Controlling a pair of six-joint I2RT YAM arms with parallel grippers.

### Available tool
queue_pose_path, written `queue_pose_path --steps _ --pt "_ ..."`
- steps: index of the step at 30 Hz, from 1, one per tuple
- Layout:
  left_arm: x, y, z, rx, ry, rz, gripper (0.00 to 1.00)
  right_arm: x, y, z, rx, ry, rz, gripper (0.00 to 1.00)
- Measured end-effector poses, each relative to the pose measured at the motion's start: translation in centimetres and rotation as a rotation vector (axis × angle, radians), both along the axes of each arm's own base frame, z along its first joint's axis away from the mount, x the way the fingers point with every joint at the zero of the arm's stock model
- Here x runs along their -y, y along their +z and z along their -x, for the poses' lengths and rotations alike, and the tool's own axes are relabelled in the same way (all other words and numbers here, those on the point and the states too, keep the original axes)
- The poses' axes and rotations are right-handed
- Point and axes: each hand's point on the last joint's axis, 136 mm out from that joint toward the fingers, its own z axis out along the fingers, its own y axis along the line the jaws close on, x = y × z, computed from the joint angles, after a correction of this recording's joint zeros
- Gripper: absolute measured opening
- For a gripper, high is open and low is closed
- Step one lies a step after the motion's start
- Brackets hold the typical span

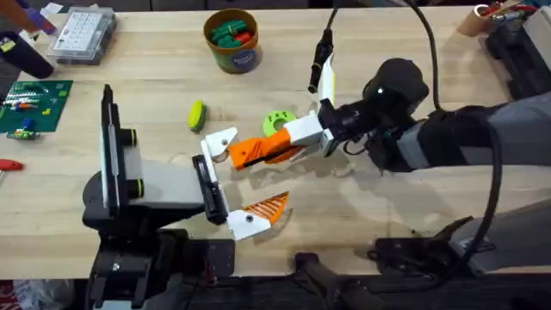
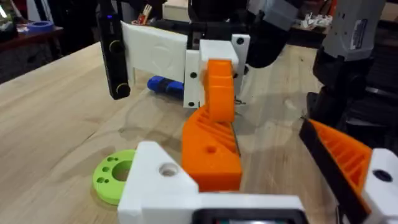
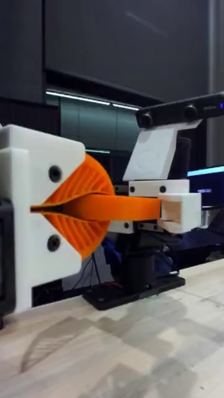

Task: Pick up the gripper from the table and insert it into the empty holder that is missing its gripper. Then pick up a screw, insert it into the mounting hole, and use the screwdriver to tighten it. Finally, clean up the table by picking up the vegetable and placing it into the bucket.

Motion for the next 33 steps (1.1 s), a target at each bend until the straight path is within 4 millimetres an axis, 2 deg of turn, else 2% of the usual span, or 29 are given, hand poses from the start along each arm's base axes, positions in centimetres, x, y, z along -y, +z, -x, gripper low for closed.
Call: queue_pose_path --steps 25,33 --pt "0.0 0.0 0.1 0.000 -0.003 0.000 0.986 -0.3 0.0 -0.5 -0.006 -0.034 0.002 0.018" --pt "-0.1 0.0 -0.1 0.001 0.008 -0.001 0.986 -1.1 0.0 -0.2 -0.005 -0.041 0.001 0.018"
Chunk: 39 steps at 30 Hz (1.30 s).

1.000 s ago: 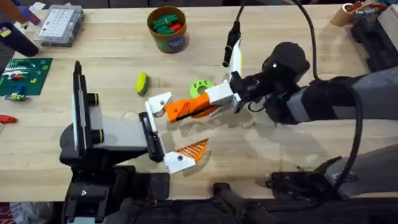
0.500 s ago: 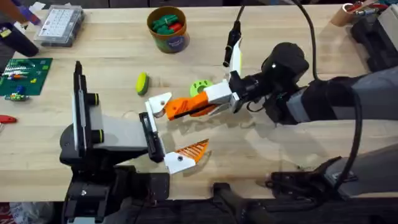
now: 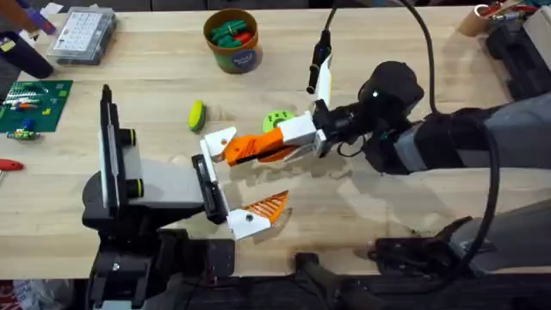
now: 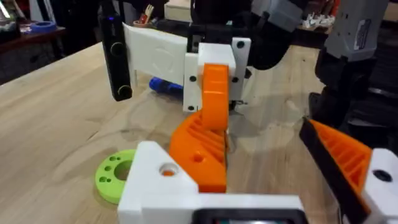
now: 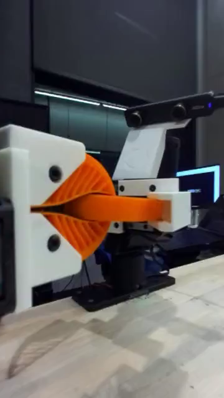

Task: Pick up the gripper from the table and insert it into the empty holder that is missing its gripper. Then pick up a screw, insert it into the mounting hole, and use the screwdriver to tighten it. Finally, clean up the table by picking up the vegetable and placing it into the bucket.

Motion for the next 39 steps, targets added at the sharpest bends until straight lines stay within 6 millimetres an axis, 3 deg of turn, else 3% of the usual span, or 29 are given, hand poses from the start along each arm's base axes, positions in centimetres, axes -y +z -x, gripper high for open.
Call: queue_pose_path --steps 39 --pt "-0.1 0.0 -0.3 -0.008 0.021 0.002 0.986 -2.4 -0.5 -1.7 0.044 0.019 -0.015 0.018"
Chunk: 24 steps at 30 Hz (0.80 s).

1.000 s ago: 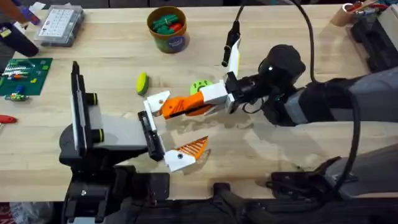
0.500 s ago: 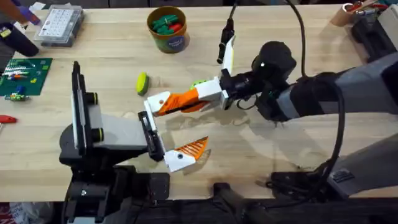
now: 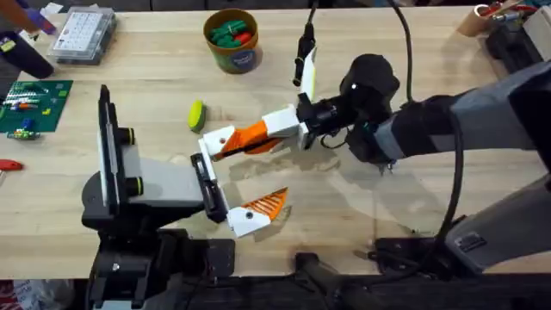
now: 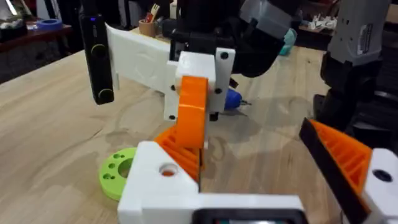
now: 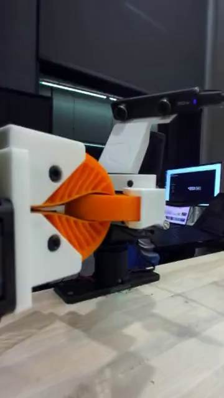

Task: Pick up the gripper from the table and insert it into the empty holder that is missing its gripper. Then pick up a screw, insert it into the mounting hole, and use the screwdriver to tighten it. Finally, clean up the table by picking up the vegetable and placing it into the bucket.

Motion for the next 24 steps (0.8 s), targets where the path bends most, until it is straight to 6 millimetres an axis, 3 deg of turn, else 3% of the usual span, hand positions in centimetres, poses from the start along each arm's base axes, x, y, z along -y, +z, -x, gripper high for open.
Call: queue_pose_path --steps 24 --pt "-0.04 0.01 -0.07 0.001 0.005 0.000 0.986 -0.12 0.07 -0.10 0.005 0.004 -0.002 0.007"
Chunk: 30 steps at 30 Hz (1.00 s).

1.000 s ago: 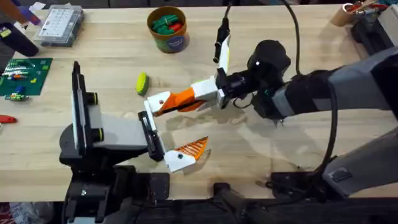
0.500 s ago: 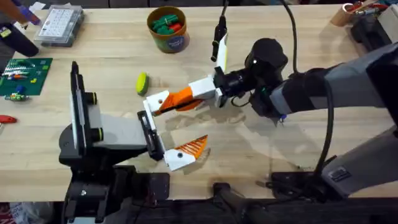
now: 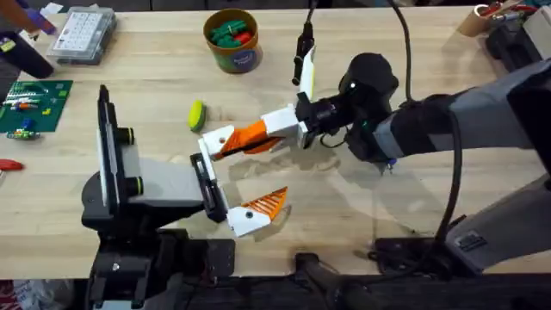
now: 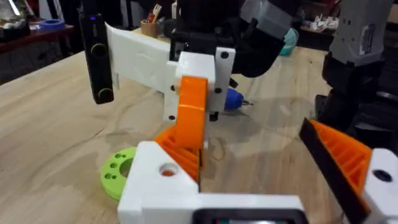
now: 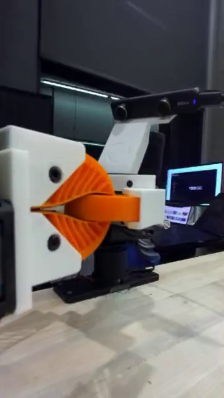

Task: Pick up the gripper from the table and insert it into the empty holder that is missing its gripper. Then pick up a screw, insert it into the mounting hole, and use the screwdriver to tighten it. Finally, clean up the table by picking up the vegetable and placing it into the bucket.

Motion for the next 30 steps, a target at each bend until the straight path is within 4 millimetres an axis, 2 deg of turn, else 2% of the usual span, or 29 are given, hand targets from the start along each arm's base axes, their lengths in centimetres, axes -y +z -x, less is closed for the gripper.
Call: queue_pose_path --steps 3,4,5,10,11,24,30 --pt "0.00 0.00 0.00 0.000 0.000 0.000 0.986 0.00 0.00 0.00 0.000 0.000 0.000 0.012" --pt "0.00 0.00 -0.01 0.000 0.000 0.000 0.986 0.00 -0.02 0.02 -0.002 0.001 0.001 0.045" --pt "0.01 0.00 0.02 0.001 -0.001 0.000 0.986 -0.01 -0.03 0.04 -0.003 0.002 0.002 0.134" --pt "0.14 0.01 0.27 -0.001 -0.017 0.001 0.986 -0.59 0.13 0.81 0.004 0.027 -0.003 0.871" --pt "0.14 0.01 0.27 -0.001 -0.017 0.001 0.986 -0.65 0.16 0.90 0.008 0.031 -0.004 0.967" --pt "0.14 0.01 0.28 -0.001 -0.017 0.001 0.986 -0.64 0.18 0.84 0.008 0.029 -0.004 0.988" --pt "0.14 0.01 0.29 0.000 -0.018 0.001 0.986 0.07 -0.37 0.09 -0.032 0.001 0.044 0.988"
